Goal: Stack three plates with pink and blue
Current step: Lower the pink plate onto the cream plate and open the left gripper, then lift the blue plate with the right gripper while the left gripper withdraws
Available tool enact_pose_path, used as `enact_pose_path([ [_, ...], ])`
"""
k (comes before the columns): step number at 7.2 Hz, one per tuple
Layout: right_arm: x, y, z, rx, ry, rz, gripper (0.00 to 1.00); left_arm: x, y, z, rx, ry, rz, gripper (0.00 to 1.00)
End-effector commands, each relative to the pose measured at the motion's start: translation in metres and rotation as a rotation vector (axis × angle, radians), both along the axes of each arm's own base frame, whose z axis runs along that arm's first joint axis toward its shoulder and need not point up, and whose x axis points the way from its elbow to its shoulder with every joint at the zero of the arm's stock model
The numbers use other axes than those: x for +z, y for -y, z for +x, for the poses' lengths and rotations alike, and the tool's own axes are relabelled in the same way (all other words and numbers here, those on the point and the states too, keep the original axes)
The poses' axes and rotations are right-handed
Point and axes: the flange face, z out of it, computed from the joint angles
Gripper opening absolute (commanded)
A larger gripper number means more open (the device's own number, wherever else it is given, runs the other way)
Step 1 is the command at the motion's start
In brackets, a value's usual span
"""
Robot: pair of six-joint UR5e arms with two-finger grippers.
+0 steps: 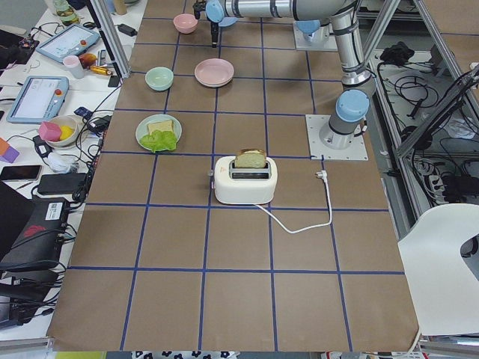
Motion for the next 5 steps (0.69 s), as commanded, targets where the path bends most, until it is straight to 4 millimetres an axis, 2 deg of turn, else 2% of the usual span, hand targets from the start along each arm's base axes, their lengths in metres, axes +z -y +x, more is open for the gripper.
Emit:
enact_pose_path([
  [1, 0.019, 0.013, 0.065, -0.054, -0.010, -0.001, 0.00, 0.060, -0.009, 0.061, -0.125, 0.003, 0.096, 1.00],
  [3, 0.048, 0.017, 0.167, -0.116, -0.017, -0.014, 0.00, 0.128, -0.020, 0.120, -0.081, -0.040, 0.095, 1.00],
  [4, 0.046, 0.019, 0.228, -0.141, -0.001, -0.002, 0.00, 0.159, -0.026, 0.151, -0.064, -0.048, 0.069, 1.00],
  [5, 0.042, 0.017, 0.288, -0.199, 0.013, 0.021, 0.00, 0.175, -0.029, 0.187, -0.024, -0.045, 0.087, 1.00],
])
